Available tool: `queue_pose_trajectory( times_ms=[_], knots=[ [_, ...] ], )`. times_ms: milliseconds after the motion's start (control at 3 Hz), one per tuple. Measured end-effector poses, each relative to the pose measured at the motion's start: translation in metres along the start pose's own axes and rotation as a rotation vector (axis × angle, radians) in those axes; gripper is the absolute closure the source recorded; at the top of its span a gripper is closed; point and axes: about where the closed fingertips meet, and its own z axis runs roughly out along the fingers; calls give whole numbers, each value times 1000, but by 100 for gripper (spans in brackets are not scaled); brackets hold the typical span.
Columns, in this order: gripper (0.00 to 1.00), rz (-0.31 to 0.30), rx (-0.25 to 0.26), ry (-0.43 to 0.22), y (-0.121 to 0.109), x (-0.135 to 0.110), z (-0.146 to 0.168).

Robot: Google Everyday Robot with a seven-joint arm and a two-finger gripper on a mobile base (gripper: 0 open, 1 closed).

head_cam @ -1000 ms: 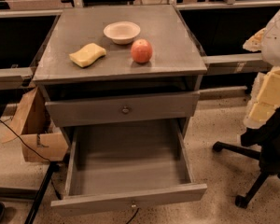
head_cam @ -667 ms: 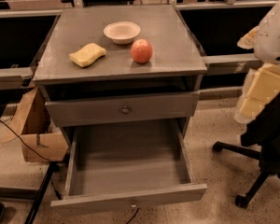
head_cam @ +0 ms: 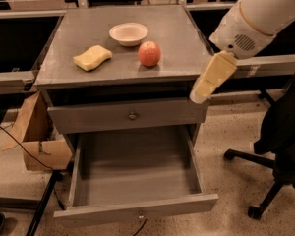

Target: Place apple into middle drawer

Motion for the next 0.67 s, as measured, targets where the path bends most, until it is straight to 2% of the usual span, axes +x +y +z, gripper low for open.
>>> queue_pose_trajectory(
  times_ms=[333,667],
  knots=[
    [0,130,41,-170,-27,-73,45],
    [0,130,40,-169,-27,-73,45]
  ],
)
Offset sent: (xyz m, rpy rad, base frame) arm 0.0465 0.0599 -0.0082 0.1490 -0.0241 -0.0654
